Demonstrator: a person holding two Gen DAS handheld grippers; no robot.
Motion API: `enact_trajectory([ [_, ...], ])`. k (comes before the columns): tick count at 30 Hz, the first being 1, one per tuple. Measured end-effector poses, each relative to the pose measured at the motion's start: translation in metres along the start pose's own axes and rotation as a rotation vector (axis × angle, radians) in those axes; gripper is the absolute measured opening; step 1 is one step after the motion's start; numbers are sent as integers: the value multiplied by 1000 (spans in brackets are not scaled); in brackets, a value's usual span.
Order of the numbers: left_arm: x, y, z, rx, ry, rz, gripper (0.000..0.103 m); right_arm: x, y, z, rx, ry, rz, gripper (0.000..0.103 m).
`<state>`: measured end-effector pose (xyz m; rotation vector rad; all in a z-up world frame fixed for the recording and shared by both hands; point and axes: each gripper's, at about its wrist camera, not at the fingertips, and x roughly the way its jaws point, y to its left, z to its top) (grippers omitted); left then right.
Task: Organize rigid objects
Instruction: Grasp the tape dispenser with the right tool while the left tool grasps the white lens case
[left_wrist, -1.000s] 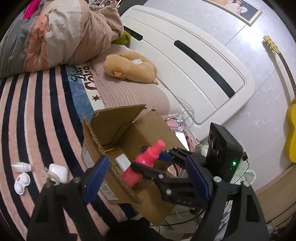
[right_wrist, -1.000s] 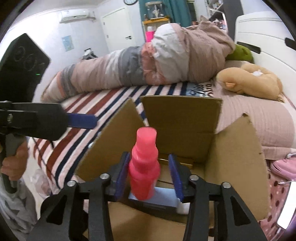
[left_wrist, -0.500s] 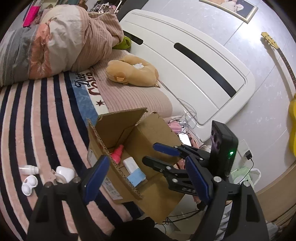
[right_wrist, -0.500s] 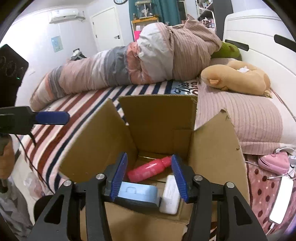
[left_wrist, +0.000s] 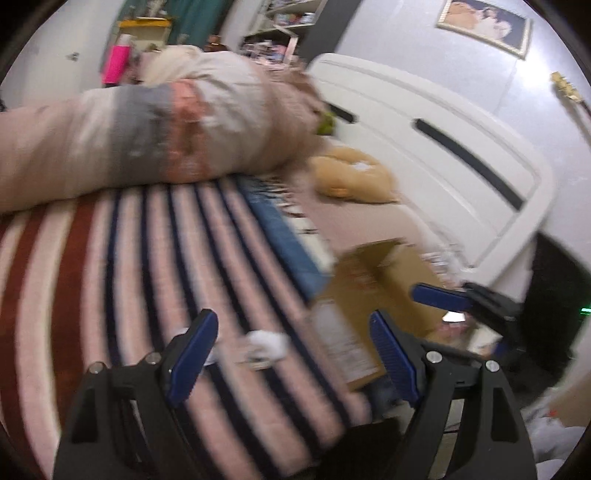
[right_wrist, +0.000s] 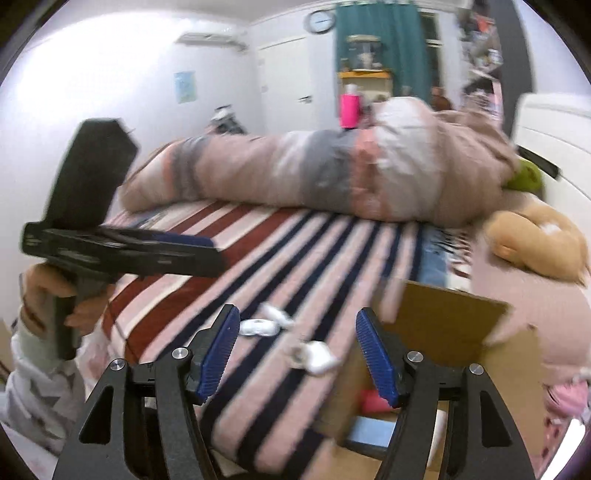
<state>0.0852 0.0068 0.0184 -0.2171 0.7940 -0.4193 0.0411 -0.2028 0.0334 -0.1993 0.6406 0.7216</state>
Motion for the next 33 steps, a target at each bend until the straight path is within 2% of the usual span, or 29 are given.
enact_trajectory([
  [3, 4, 33, -17, 3, 16, 86, 81, 32, 36, 2, -48, 65, 55, 62],
  [8, 35, 79, -46, -23, 78, 124, 81, 99, 70, -17, -79, 214, 58, 62],
  [11, 61, 99, -63, -36, 121, 121, 81, 137, 68, -34, -81, 291, -14, 62],
  [15, 100, 114, -76, -26, 174, 96, 79, 175, 55, -50, -88, 347, -132, 62],
  [19, 128, 112, -82, 12, 224, 90, 62, 209, 35, -61, -113, 399, -238, 62],
  [20, 135, 110, -83, 28, 234, 88, 58, 214, 30, -65, -112, 411, -248, 62],
  [22, 144, 104, -85, 75, 230, 116, 58, 221, 21, -72, -104, 428, -253, 63],
  [23, 146, 101, -86, 96, 223, 130, 53, 223, 19, -73, -122, 420, -262, 62],
  [24, 147, 100, -86, 105, 219, 143, 49, 221, 18, -74, -142, 408, -269, 56],
  [25, 148, 99, -86, 115, 214, 159, 37, 219, 18, -75, -156, 396, -274, 49],
  [26, 148, 98, -87, 126, 211, 181, 28, 218, 19, -76, -175, 383, -283, 37],
  [29, 143, 100, -89, 124, 211, 183, 28, 214, 21, -78, -193, 375, -257, 37],
  [33, 120, 100, -93, 108, 211, 217, 29, 200, 25, -70, -128, 350, -133, 37],
])
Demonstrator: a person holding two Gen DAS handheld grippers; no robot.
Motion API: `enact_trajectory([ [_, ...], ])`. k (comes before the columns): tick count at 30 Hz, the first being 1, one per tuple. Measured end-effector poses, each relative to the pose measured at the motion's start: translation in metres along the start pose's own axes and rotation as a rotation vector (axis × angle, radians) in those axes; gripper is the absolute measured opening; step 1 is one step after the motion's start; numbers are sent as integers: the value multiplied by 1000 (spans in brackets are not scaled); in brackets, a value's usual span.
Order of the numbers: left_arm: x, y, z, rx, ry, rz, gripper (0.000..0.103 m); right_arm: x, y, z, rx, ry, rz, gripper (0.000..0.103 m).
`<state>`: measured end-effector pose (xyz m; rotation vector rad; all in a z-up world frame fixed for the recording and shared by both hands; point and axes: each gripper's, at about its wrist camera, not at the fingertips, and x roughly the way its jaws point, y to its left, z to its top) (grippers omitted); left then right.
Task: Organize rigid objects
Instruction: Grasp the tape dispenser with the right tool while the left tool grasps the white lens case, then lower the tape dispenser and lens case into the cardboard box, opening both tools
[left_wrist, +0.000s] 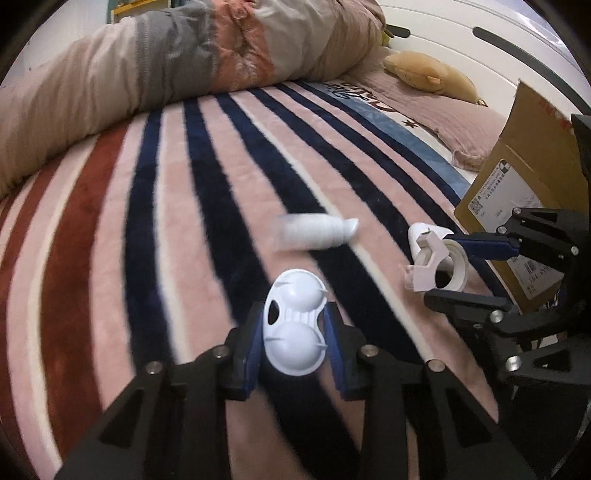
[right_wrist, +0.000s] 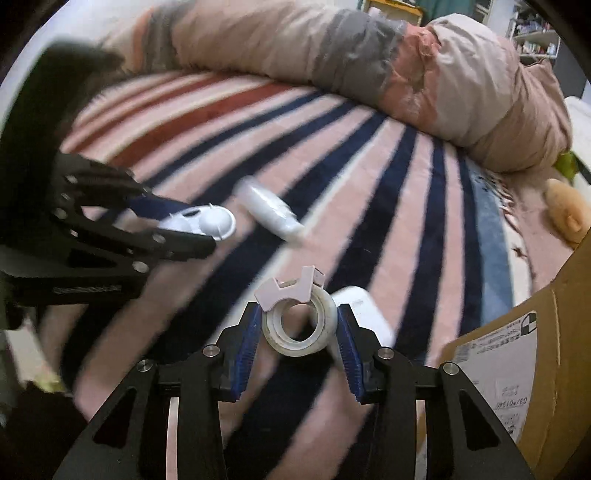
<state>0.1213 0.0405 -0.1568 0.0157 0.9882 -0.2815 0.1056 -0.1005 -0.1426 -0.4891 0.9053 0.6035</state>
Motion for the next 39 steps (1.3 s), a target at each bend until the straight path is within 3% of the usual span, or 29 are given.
enact_trajectory([
  [3, -15, 3, -9, -13, 11, 2, 29, -10, 3, 8, 34, 14, 177, 37],
  [6, -17, 8, -20, -31, 40, 22, 29, 0, 9, 11, 30, 98, 274, 38],
  [8, -11, 10, -27, -41, 56, 30, 29, 11, 14, 8, 20, 146, 252, 40],
  [10, -9, 8, -30, -47, 39, 30, 33, 20, 17, 4, 14, 172, 240, 59],
  [12, -9, 6, -31, -46, 34, 36, 34, 22, 21, 2, -4, 168, 248, 61],
  [15, -10, 6, -32, -69, 35, 46, 29, 19, 27, 4, -42, 143, 217, 37],
  [17, -15, 5, -31, -72, 35, 54, 29, 17, 31, 6, -65, 139, 194, 37],
  [20, -41, 0, -26, -69, -9, 64, 29, -3, 34, 8, -66, 80, 226, 37],
  [23, -84, -11, -10, -60, -95, 53, 29, -53, 34, 11, -66, -28, 264, 37],
  [28, -153, -73, 36, 57, -240, -13, 29, -142, -2, 4, -30, -207, 240, 37],
  [31, -168, -120, 66, 144, -271, -91, 29, -176, -44, -10, 29, -273, 151, 37],
  [34, -162, -173, 98, 232, -256, -154, 29, -199, -95, -33, 109, -296, 55, 37],
  [39, -106, -245, 139, 329, -131, -169, 29, -181, -164, -63, 215, -193, -36, 37],
])
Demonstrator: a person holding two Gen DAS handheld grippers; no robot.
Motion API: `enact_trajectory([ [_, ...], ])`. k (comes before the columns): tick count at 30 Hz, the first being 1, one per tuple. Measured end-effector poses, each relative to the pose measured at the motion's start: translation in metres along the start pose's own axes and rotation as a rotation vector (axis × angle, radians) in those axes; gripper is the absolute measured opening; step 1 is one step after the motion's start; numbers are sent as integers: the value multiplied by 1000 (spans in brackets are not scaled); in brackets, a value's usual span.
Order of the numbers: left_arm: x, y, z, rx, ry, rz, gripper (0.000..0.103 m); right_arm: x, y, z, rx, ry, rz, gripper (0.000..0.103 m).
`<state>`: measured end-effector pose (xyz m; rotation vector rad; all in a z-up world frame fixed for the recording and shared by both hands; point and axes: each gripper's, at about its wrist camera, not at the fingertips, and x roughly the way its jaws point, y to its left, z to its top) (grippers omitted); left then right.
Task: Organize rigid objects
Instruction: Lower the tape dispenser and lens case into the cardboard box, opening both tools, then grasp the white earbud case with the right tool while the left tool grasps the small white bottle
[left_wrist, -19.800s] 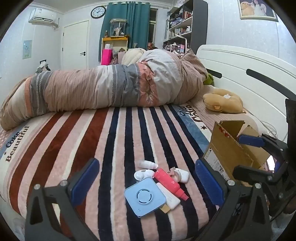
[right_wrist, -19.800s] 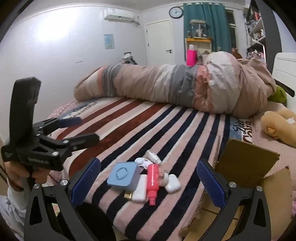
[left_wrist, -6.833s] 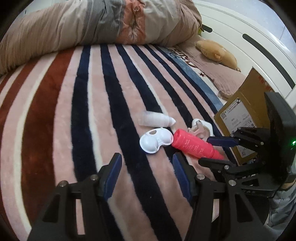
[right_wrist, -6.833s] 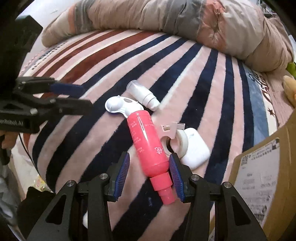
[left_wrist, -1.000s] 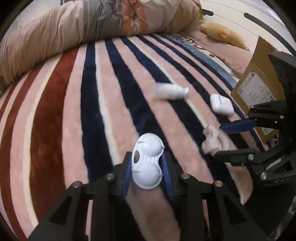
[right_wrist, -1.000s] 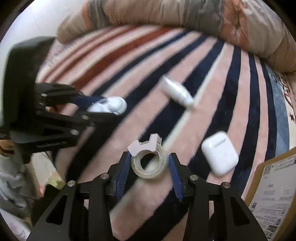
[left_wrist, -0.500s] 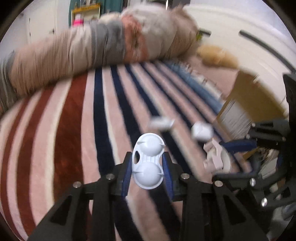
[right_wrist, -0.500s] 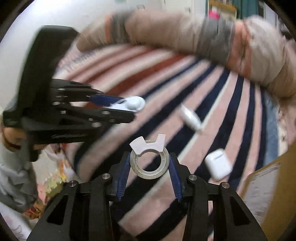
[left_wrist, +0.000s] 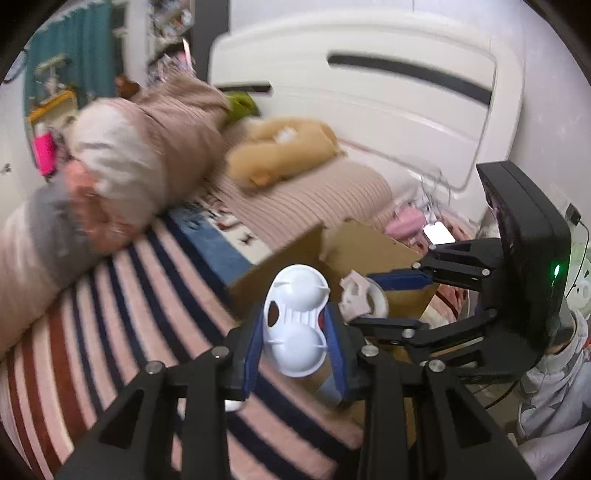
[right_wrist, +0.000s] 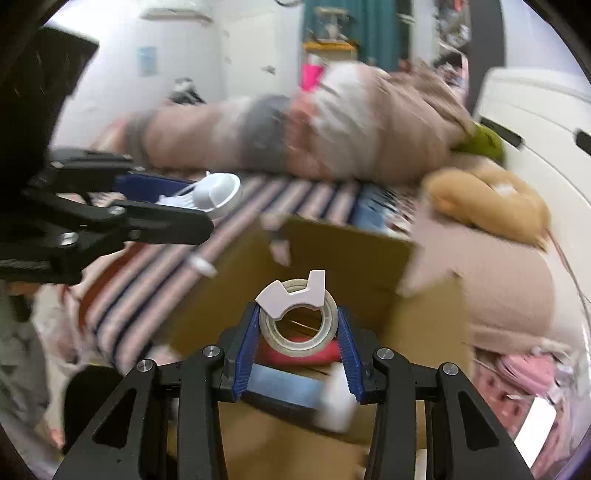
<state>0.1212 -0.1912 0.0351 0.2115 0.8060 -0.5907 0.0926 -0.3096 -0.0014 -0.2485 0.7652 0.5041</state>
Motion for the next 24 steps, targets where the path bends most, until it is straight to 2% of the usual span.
enact_trajectory([
  [3, 43, -6, 11, -4, 102, 2, 29, 15, -21, -7, 20, 52, -29, 37],
  [4, 46, -12, 6, -2, 118, 14, 29, 20, -24, -7, 24, 65, -33, 37],
  [5, 52, -13, 6, 5, 133, 37, 33, 21, -28, -10, 28, 76, -34, 38],
  [6, 54, -13, 5, 8, 138, 54, 38, 22, -31, -10, 33, 81, -33, 42],
  [7, 53, -13, 4, 11, 135, 67, 49, 22, -33, -12, 41, 82, -32, 53],
  [8, 50, -11, 3, 13, 125, 75, 57, 21, -36, -11, 51, 74, -33, 58],
  [9, 44, -10, 2, 12, 110, 81, 57, 20, -36, -10, 56, 60, -34, 64],
  [13, 17, 6, -3, -27, 68, 90, 57, 11, -36, -7, 63, 25, -11, 64],
  [19, -37, 56, -24, -121, -7, 170, 59, -16, 8, 16, 2, -70, 64, 64],
  [22, -57, 87, -47, -180, -28, 204, 67, -23, 52, 32, -83, -101, 115, 64],
  [24, -64, 109, -68, -227, -29, 223, 68, -19, 77, 39, -124, -89, 129, 63],
])
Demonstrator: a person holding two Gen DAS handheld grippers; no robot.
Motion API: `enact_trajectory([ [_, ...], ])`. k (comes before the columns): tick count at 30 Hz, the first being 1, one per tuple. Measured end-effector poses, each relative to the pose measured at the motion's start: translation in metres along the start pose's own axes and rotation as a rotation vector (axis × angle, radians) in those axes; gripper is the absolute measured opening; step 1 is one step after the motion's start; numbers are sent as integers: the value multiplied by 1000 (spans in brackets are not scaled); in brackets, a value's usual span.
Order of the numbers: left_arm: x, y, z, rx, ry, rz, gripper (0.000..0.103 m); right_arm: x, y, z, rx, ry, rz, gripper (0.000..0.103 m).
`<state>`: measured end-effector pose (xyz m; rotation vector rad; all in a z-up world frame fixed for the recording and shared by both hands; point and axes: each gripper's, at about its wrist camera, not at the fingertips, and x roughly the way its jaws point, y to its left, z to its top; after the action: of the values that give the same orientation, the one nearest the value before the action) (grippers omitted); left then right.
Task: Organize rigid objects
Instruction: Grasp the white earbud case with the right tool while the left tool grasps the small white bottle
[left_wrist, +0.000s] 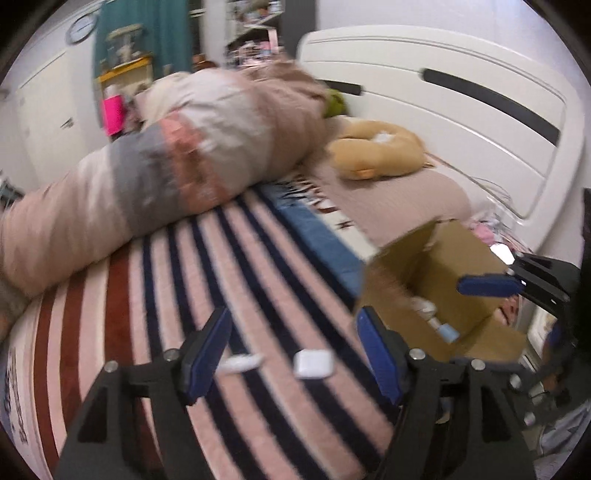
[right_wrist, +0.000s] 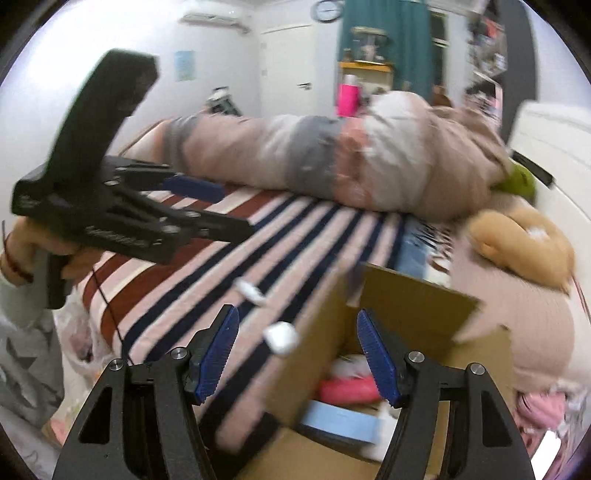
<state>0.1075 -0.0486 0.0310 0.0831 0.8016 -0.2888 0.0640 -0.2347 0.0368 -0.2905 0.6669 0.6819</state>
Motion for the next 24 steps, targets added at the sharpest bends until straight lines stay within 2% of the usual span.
enact_trajectory([
  [4, 13, 48, -34, -58, 47, 0, 71, 35, 45, 13, -36, 60, 82, 64],
  [8, 42, 83, -66, -111, 98, -15, 73, 94, 77, 0, -12, 206, 140, 63],
  [13, 92, 98, -93, -119, 165, -75, 73, 152, 66, -25, 82, 316, 78, 64],
  [17, 130, 95, -102, -84, 188, -111, 73, 188, 38, -43, 144, 366, -27, 65],
  [18, 141, 94, -103, -70, 177, -143, 73, 193, 32, -46, 156, 372, -37, 65],
  [20, 152, 92, -103, -64, 161, -183, 73, 204, 25, -50, 153, 369, -56, 77],
  [24, 178, 92, -99, -93, 162, -202, 72, 218, 24, -53, 97, 336, -88, 78],
])
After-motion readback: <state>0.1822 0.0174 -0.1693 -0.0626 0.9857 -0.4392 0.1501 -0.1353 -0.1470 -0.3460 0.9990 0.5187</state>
